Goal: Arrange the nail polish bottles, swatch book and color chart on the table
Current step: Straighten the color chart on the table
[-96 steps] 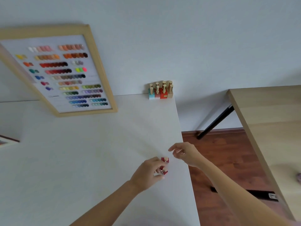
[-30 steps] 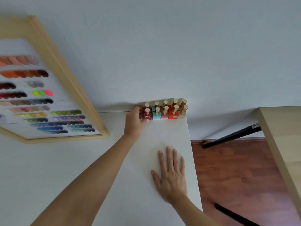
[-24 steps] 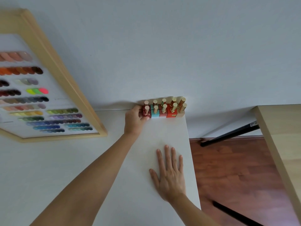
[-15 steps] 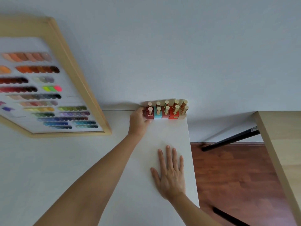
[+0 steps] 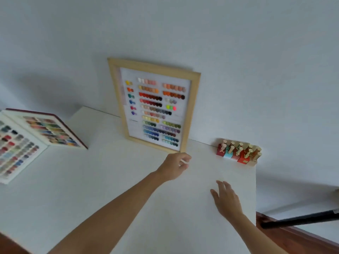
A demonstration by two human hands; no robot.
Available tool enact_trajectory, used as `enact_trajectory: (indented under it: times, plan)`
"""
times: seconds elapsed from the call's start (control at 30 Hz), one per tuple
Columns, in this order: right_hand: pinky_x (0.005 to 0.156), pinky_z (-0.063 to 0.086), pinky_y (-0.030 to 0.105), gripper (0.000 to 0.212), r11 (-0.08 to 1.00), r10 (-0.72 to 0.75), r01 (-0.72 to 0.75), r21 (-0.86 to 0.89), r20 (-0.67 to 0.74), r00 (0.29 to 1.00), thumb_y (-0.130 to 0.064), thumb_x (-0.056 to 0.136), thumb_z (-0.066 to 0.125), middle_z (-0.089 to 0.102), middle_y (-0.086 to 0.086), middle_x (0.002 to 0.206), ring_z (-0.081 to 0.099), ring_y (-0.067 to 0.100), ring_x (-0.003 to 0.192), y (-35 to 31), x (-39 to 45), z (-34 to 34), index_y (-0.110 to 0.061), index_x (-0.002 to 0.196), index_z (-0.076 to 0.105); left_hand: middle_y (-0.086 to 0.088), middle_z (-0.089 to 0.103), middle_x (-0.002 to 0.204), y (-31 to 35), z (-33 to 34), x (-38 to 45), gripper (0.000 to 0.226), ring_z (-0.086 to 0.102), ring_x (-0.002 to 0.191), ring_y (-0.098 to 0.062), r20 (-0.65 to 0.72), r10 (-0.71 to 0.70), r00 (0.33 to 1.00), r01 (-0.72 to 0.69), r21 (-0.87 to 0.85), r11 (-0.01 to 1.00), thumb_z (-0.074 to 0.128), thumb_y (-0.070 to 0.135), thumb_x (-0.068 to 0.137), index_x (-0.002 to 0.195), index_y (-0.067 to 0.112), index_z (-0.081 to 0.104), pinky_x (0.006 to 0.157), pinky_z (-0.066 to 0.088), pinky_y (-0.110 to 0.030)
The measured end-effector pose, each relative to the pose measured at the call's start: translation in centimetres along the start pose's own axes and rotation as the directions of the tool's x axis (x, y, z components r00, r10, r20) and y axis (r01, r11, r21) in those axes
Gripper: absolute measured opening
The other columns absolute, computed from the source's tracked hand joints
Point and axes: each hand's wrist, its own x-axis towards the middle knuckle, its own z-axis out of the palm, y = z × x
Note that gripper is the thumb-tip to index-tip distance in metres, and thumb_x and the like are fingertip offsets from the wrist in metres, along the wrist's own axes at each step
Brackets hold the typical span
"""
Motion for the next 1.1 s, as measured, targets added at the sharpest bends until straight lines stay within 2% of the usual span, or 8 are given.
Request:
enact_trajectory:
  times: [0.13, 0.37, 0.57, 0.7, 0.8, 0.9, 1.0, 1.1]
  plan:
    - [0.093, 0.048, 0.036, 0.038, 0.986, -0.156, 0.159, 0.053, -0.060, 0.986, -0.031, 0.097, 0.047, 0.057, 0.008, 0.129, 0.055, 0.025, 0.117, -8.1, 0.3, -3.4, -0.016, 0.131, 0.048, -0.004, 0.067, 0.105, -2.0, -8.6, -4.4, 0.024, 0.060, 0.082, -0.004, -0.123, -0.004, 0.992, 0.003, -0.008, 1.000, 0.060, 0.013, 0.090, 0.114, 0.011, 0.065, 0.070, 0.046, 0.000]
    - [0.092, 0.051, 0.039, 0.030, 0.906, -0.409, 0.418, 0.065, -0.118, 0.905, -0.022, 0.095, 0.050, 0.066, 0.010, 0.120, 0.062, 0.027, 0.108, -27.7, 1.9, -5.5, -0.014, 0.123, 0.057, -0.003, 0.067, 0.099, -8.0, -24.9, -10.9, 0.020, 0.060, 0.081, -0.010, -0.364, -0.021, 0.931, 0.053, 0.079, 0.996, 0.062, 0.013, 0.090, 0.109, 0.011, 0.065, 0.065, 0.042, 0.003]
    - [0.091, 0.052, 0.038, 0.026, 0.815, -0.555, 0.572, 0.091, -0.161, 0.816, -0.022, 0.095, 0.049, 0.069, 0.014, 0.111, 0.063, 0.030, 0.103, -44.4, 2.5, -4.1, -0.013, 0.117, 0.059, 0.000, 0.067, 0.095, -15.6, -37.5, -16.0, 0.020, 0.060, 0.085, -0.010, -0.520, -0.054, 0.853, 0.164, 0.169, 0.972, 0.061, 0.010, 0.089, 0.109, 0.011, 0.065, 0.082, 0.050, -0.022]
    - [0.095, 0.046, 0.041, 0.039, 0.767, -0.600, 0.627, 0.135, -0.197, 0.775, -0.030, 0.096, 0.049, 0.060, 0.016, 0.124, 0.057, 0.033, 0.114, -53.1, 2.2, -2.8, -0.012, 0.131, 0.047, -0.008, 0.066, 0.115, -20.5, -43.3, -19.5, 0.026, 0.060, 0.105, -0.021, -0.612, -0.077, 0.787, 0.289, 0.256, 0.922, 0.059, 0.013, 0.090, 0.116, 0.011, 0.062, 0.090, 0.045, -0.025]
    - [0.089, 0.048, 0.041, 0.043, 0.742, -0.637, 0.659, 0.124, -0.178, 0.750, -0.029, 0.096, 0.050, 0.057, 0.016, 0.125, 0.055, 0.032, 0.112, -57.9, 2.1, -1.9, -0.013, 0.135, 0.040, -0.011, 0.050, 0.136, -23.5, -46.4, -21.7, 0.037, 0.043, 0.127, -0.028, -0.699, -0.105, 0.707, 0.459, 0.341, 0.820, 0.060, 0.016, 0.089, 0.126, 0.012, 0.055, 0.104, 0.041, -0.040]
    - [0.086, 0.054, 0.042, 0.035, 0.760, -0.631, 0.644, 0.085, -0.138, 0.764, -0.022, 0.096, 0.049, 0.060, 0.015, 0.118, 0.060, 0.031, 0.101, -61.0, 2.4, -1.3, -0.012, 0.129, 0.045, -0.018, 0.039, 0.142, -25.6, -48.7, -23.3, 0.053, 0.032, 0.134, -0.036, -0.745, -0.168, 0.645, 0.624, 0.386, 0.680, 0.062, 0.020, 0.087, 0.135, 0.012, 0.043, 0.102, 0.040, -0.048]
    - [0.071, 0.059, 0.045, 0.016, 0.789, -0.607, 0.613, 0.047, -0.096, 0.789, -0.014, 0.095, 0.047, 0.067, 0.015, 0.097, 0.067, 0.029, 0.077, -62.4, 3.0, -0.9, -0.008, 0.106, 0.056, -0.019, 0.054, 0.119, -27.3, -50.1, -23.5, 0.044, 0.054, 0.110, -0.037, -0.688, -0.357, 0.632, 0.707, 0.324, 0.629, 0.057, 0.025, 0.089, 0.128, 0.011, 0.043, 0.082, 0.048, -0.046]
    - [0.065, 0.058, 0.038, 0.010, 0.791, -0.609, 0.612, 0.021, -0.072, 0.790, -0.013, 0.094, 0.049, 0.068, 0.012, 0.088, 0.068, 0.026, 0.072, -62.7, 3.8, -1.0, -0.009, 0.098, 0.057, -0.012, 0.064, 0.094, -28.5, -50.7, -22.9, 0.022, 0.063, 0.078, -0.029, -0.644, -0.367, 0.671, 0.687, 0.355, 0.634, 0.051, 0.026, 0.092, 0.110, 0.013, 0.051, 0.064, 0.051, -0.037]
